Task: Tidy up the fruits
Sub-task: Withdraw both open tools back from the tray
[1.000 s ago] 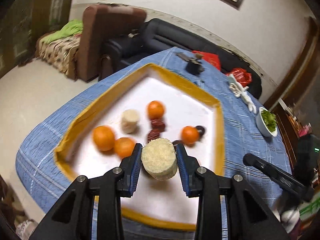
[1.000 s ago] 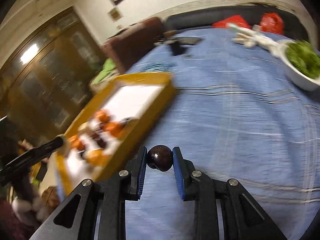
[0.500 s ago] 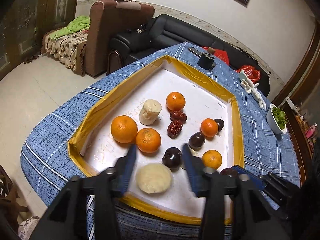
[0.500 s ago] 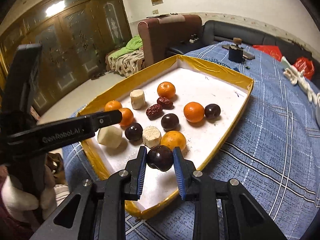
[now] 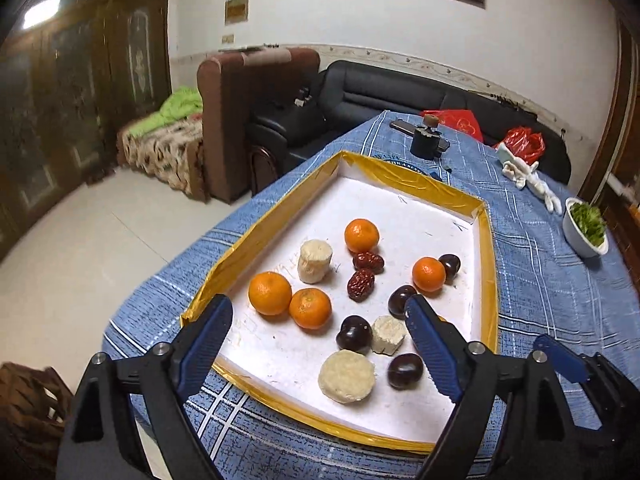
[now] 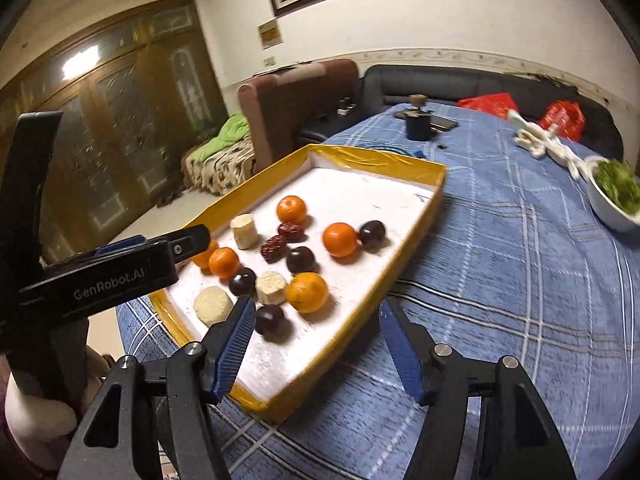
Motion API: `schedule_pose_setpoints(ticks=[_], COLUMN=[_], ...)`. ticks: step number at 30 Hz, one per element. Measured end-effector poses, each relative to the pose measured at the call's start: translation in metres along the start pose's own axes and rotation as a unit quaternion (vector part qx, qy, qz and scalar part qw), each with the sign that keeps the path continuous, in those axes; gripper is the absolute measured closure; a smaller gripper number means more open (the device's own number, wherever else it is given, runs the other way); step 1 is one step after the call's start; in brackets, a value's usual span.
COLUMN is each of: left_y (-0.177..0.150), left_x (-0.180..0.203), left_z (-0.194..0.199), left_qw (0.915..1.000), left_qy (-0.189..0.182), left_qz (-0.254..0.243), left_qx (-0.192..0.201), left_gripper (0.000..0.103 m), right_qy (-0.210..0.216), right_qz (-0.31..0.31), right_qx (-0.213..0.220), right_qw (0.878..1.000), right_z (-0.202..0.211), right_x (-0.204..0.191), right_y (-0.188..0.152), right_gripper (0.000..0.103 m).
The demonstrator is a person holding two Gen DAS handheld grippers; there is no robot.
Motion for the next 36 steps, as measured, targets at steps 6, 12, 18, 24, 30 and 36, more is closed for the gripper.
schedule_pose_setpoints(ticks=[6, 12, 18, 24, 30, 36], left_y=[-0.001, -0.007, -0.012, -0.018, -0.022, -0.023], left_x=[0.021, 0.037, 0.044, 0.043, 0.04, 0.037], left_z=[0.008, 0.01, 0.012, 0.01, 0.01, 0.013], left_qw=[0.9994, 0.9989, 0.9987, 0.9986, 0.9985, 0.9984], left_qy=[0.015, 0.004, -0.007, -0.018, -0.022, -0.024], left_qz=[-0.031, -0.046, -0.049, -0.047, -0.044, -0.044], left_qx=[0.007, -0.003, -0.008, -0.019, -0.025, -0.025], left_gripper=[0.01, 0.01, 0.01, 0.01, 0.01, 0.01], right_qy=[-0.008, -0.012, -0.019, -0.026, -0.04, -0.053], right_qz=[-0.033, -0.065, -0.088, -0.089, -0.083, -0.075], right_qx=[0.009, 0.01, 0.008, 0.003, 0.004, 0.002], right_qw=[0.999, 0.998, 0.996, 0.996, 0.996, 0.996], right_z=[0.012, 0.021, 0.025, 0.026, 0.026, 0.024], right_x=[0.019, 0.038, 0.049, 0.047, 0.044, 0.041], right_y=[-0.003, -0.007, -0.013, -0.018, -0.019, -0.021], right_gripper=[0.03, 0.028, 0.026, 0.026, 0.025, 0.025])
Point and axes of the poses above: each gripper's, at about its wrist camera, not at the fingertips, and z roughly against the way its jaws point, x to its right, y to its top, the point moved 9 cm from there along -z, roughly the way its jaws point, and after that the axes turned 3 degrees about -x, right-handed, at the moved point
